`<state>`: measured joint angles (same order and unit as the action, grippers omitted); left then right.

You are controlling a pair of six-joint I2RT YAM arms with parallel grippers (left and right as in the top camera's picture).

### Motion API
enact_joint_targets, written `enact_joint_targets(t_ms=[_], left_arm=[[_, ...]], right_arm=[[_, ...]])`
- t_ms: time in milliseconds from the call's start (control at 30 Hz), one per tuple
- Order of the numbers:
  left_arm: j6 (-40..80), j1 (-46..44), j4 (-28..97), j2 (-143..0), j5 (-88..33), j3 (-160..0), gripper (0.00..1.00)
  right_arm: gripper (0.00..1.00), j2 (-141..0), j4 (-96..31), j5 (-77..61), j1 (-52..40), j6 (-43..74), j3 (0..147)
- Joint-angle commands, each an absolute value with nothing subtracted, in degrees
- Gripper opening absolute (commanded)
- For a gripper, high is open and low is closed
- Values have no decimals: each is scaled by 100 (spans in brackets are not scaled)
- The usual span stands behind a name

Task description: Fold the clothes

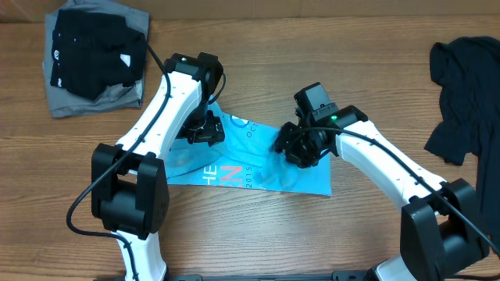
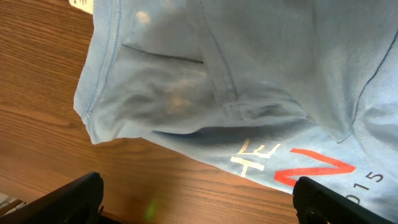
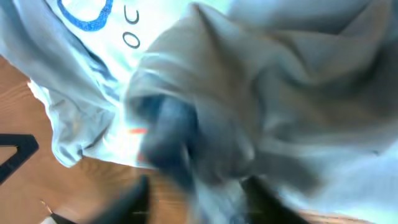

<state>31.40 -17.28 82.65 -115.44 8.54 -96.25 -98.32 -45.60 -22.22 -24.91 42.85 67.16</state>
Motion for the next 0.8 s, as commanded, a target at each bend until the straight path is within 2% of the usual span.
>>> enact_joint_targets(t_ms=[0,300,467,667,767], left_arm=[[3129,-1728,8265,-11583,788,-9647,100],[3127,-1728,8267,-11583,788,-9647,100],[3129,-1728,8265,-11583,786,-9647,100],[3127,-1728,8270,-11583,685,-9647,100],[3127,-1730,8285,-11583,609,-9647,100]], right_arm=[[89,-9894,-4547,-2196,-2519,4353,6827],[89,-9889,-4928,-2220,-2268,3870,7052],[68,-9904,-5422,-2259,-2200,3616,7019],[65,-9904,-5107,-2213,-2589,3708,6530],[56,-9904,-4856,-2215,-2705,4023,6326]])
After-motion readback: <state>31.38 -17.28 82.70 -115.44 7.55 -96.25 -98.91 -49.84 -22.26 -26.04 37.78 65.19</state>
